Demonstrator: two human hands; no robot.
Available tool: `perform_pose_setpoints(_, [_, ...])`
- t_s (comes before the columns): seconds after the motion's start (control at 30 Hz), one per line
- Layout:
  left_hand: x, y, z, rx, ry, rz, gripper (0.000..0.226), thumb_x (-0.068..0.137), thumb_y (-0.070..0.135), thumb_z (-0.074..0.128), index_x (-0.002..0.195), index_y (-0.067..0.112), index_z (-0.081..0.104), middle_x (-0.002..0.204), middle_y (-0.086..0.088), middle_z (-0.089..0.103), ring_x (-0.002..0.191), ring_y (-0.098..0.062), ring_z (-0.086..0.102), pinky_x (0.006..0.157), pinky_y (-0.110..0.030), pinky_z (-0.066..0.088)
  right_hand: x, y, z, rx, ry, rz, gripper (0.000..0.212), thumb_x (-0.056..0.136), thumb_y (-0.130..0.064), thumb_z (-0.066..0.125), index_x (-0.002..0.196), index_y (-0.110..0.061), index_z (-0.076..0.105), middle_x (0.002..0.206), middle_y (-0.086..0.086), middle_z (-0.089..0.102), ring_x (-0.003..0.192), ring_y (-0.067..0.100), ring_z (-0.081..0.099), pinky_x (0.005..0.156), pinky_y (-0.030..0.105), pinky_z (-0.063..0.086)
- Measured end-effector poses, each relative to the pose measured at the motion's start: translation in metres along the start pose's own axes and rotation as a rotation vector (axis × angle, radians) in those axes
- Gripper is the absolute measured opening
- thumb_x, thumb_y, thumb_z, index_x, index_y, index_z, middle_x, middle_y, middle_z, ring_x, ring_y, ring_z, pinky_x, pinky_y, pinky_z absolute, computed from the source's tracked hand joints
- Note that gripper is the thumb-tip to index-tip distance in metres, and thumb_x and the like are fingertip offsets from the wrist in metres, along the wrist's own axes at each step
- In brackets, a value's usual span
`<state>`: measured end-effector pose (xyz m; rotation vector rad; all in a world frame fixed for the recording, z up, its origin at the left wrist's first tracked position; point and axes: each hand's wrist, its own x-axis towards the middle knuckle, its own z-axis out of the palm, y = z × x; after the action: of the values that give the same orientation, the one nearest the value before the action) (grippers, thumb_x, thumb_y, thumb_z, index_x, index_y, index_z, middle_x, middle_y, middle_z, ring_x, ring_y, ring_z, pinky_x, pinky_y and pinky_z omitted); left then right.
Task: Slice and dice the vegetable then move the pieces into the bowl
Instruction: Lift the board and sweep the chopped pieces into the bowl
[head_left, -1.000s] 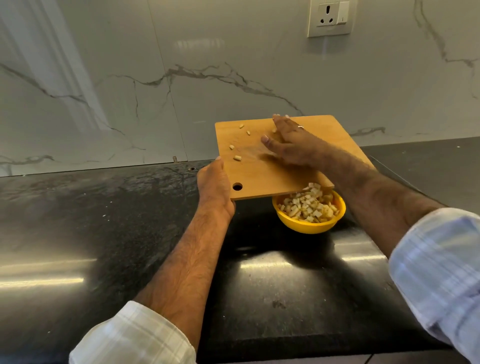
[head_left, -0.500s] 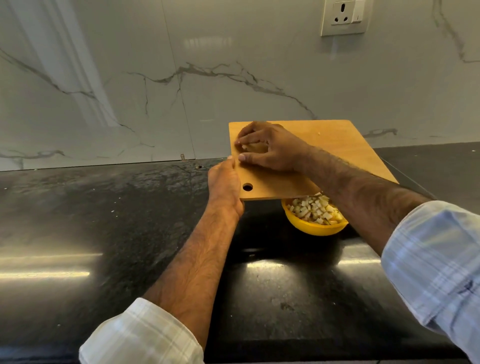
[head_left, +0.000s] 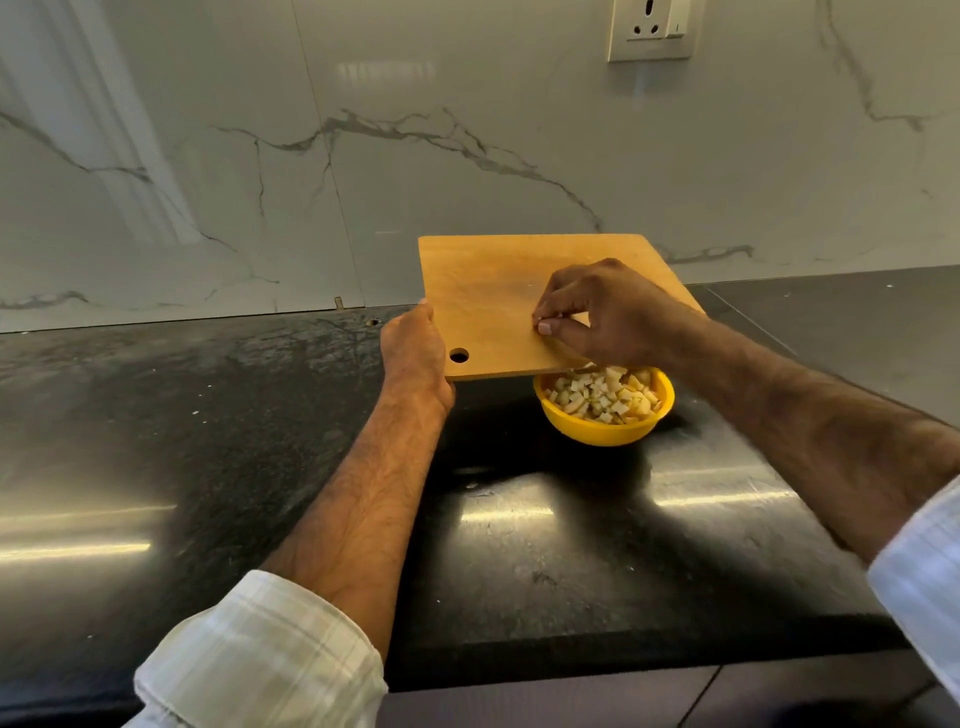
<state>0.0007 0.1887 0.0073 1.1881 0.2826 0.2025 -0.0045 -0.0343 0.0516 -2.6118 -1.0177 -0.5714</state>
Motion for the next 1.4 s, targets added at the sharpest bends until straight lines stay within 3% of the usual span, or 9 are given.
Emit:
perform_pose_setpoints(0.27, [0.003, 0.005, -0.007, -0.015, 0.073, 0.030, 0.015, 0.100, 0.033, 0.056, 0.099, 0.022, 0.067, 0.102, -0.005, 0.068, 0.105, -0.030, 0.071, 0.104, -0.059, 0.054, -0.049, -0.003, -0.003, -0.040, 0.027, -0.002, 0.022, 0.094, -0.013, 0.063, 0.106, -0.017, 0.081, 0.107, -0.004, 0.074, 0.092, 0.019, 0.070, 0.077, 0.042, 0.057])
perform_pose_setpoints(0.4, [0.003, 0.007, -0.009, -0.031, 0.060, 0.018, 0.013, 0.102, 0.030, 0.055, 0.096, 0.023, 0.064, 0.104, -0.007, 0.069, 0.101, -0.027, 0.068, 0.106, -0.059, 0.052, -0.064, -0.007, -0.009, -0.017, 0.066, -0.012, 0.022, 0.093, -0.008, 0.064, 0.105, -0.013, 0.081, 0.104, -0.003, 0.076, 0.091, 0.015, 0.071, 0.075, 0.039, 0.058])
perform_pose_setpoints(0.53, [0.002, 0.007, -0.009, -0.043, 0.039, 0.030, 0.014, 0.104, 0.027, 0.052, 0.094, 0.024, 0.061, 0.101, -0.006, 0.065, 0.096, -0.027, 0.066, 0.096, -0.049, 0.057, -0.061, 0.000, -0.014, 0.084, 0.312, 0.054, 0.018, 0.092, -0.001, 0.070, 0.100, -0.011, 0.082, 0.098, -0.003, 0.076, 0.087, 0.010, 0.071, 0.074, 0.035, 0.058])
perform_pose_setpoints(0.67, [0.001, 0.006, -0.009, -0.039, 0.018, 0.038, 0.015, 0.104, 0.030, 0.054, 0.100, 0.023, 0.067, 0.103, -0.007, 0.072, 0.106, -0.032, 0.074, 0.095, -0.051, 0.058, -0.031, 0.022, -0.002, 0.103, 0.264, 0.254, 0.027, 0.096, -0.022, 0.069, 0.123, -0.021, 0.073, 0.124, -0.005, 0.064, 0.108, 0.018, 0.063, 0.089, 0.038, 0.055])
perform_pose_setpoints(0.77, [0.000, 0.005, -0.008, -0.034, -0.041, 0.057, 0.019, 0.105, 0.025, 0.053, 0.094, 0.022, 0.068, 0.097, -0.007, 0.071, 0.090, -0.029, 0.072, 0.082, -0.049, 0.060, -0.005, 0.043, 0.005, 0.065, 0.135, 0.395, 0.046, 0.102, -0.035, 0.061, 0.147, -0.027, 0.053, 0.152, -0.003, 0.044, 0.142, 0.023, 0.042, 0.118, 0.042, 0.037])
perform_pose_setpoints(0.87, [0.000, 0.005, -0.007, -0.021, -0.069, 0.078, 0.022, 0.105, 0.022, 0.052, 0.089, 0.021, 0.068, 0.093, -0.008, 0.069, 0.086, -0.029, 0.068, 0.075, -0.048, 0.057, 0.021, 0.058, 0.000, 0.059, 0.058, 0.508, 0.053, 0.108, -0.034, 0.052, 0.158, -0.025, 0.041, 0.167, 0.000, 0.028, 0.153, 0.025, 0.026, 0.124, 0.041, 0.022])
perform_pose_setpoints(1.0, [0.005, 0.006, -0.007, -0.009, -0.071, 0.092, 0.021, 0.106, 0.025, 0.052, 0.098, 0.017, 0.069, 0.094, -0.008, 0.069, 0.086, -0.028, 0.069, 0.073, -0.046, 0.058, 0.044, 0.070, -0.008, -0.070, -0.043, 0.469, 0.041, 0.108, -0.019, 0.044, 0.147, -0.020, 0.056, 0.152, 0.002, 0.048, 0.142, 0.027, 0.041, 0.117, 0.043, 0.034])
perform_pose_setpoints(1.17, [0.007, 0.005, -0.005, -0.049, 0.002, 0.068, 0.019, 0.108, 0.024, 0.052, 0.094, 0.020, 0.064, 0.094, -0.005, 0.067, 0.085, -0.024, 0.066, 0.071, -0.043, 0.055, 0.021, 0.062, -0.011, -0.230, -0.127, 0.394, 0.042, 0.097, -0.009, 0.051, 0.132, -0.024, 0.070, 0.137, -0.003, 0.063, 0.128, 0.024, 0.053, 0.110, 0.048, 0.047])
perform_pose_setpoints(1.4, [0.009, 0.004, -0.008, -0.087, 0.036, 0.043, 0.017, 0.106, 0.023, 0.054, 0.091, 0.023, 0.064, 0.093, -0.003, 0.067, 0.087, -0.023, 0.066, 0.074, -0.042, 0.055, -0.036, 0.017, -0.008, -0.246, -0.064, 0.297, 0.043, 0.089, -0.009, 0.048, 0.119, -0.018, 0.076, 0.124, 0.003, 0.069, 0.108, 0.032, 0.062, 0.095, 0.045, 0.053])
